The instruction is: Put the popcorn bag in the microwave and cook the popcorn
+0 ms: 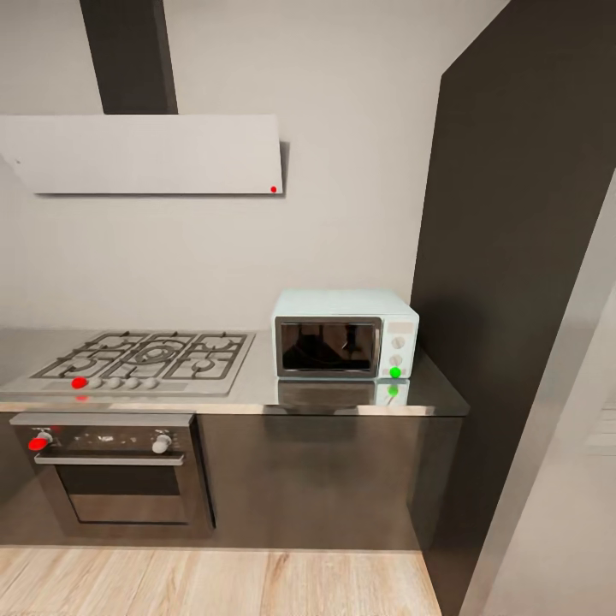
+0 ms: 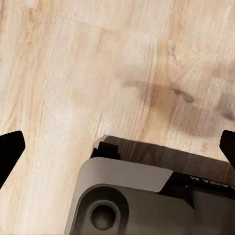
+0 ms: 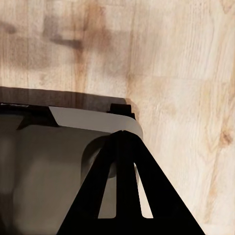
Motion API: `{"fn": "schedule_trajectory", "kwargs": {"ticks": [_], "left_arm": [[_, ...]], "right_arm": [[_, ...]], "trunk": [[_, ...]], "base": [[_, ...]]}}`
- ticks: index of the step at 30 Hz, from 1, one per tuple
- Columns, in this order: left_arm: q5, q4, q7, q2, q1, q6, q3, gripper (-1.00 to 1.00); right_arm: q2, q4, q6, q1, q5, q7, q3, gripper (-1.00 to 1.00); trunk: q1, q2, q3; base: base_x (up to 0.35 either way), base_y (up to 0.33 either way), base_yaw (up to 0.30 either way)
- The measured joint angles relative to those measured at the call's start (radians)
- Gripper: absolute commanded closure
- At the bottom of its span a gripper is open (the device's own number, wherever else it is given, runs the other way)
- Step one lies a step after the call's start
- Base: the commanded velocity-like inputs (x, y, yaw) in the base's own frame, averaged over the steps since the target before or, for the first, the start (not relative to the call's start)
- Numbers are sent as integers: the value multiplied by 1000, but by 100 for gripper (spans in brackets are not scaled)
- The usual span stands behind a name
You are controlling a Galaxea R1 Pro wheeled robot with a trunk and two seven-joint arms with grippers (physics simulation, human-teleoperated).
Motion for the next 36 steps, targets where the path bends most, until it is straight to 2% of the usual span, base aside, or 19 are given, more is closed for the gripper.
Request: {"fn": "schedule_trajectory", "kwargs": {"ticks": [27,28,30,32,34,36], "left_arm": [[4,1,5,1,0,1,3,-100],[9,0,7,14,0,2,7,-100],[9,-2,9,62,0,1,7,-100],[7,-2,9,82,0,0,5,-100],[9,-1,9,83,0,0,7,-100],[9,-1,8,65,0,0,8,-100]], "right_arm": [[0,0,0,0,1,0,0,100],[0,0,0,0,1,0,0,100],[1,0,0,0,1,0,-1,100],[1,0,0,0,1,0,0,100],[0,0,0,0,1,0,0,100],[0,0,-1,0,1,0,0,100]], "trunk": [[0,0,0],[0,0,0],[0,0,0],[0,0,0],[0,0,0],[0,0,0]], "base": [[0,0,0],[0,0,0],[0,0,0],[0,0,0],[0,0,0],[0,0,0]]}}
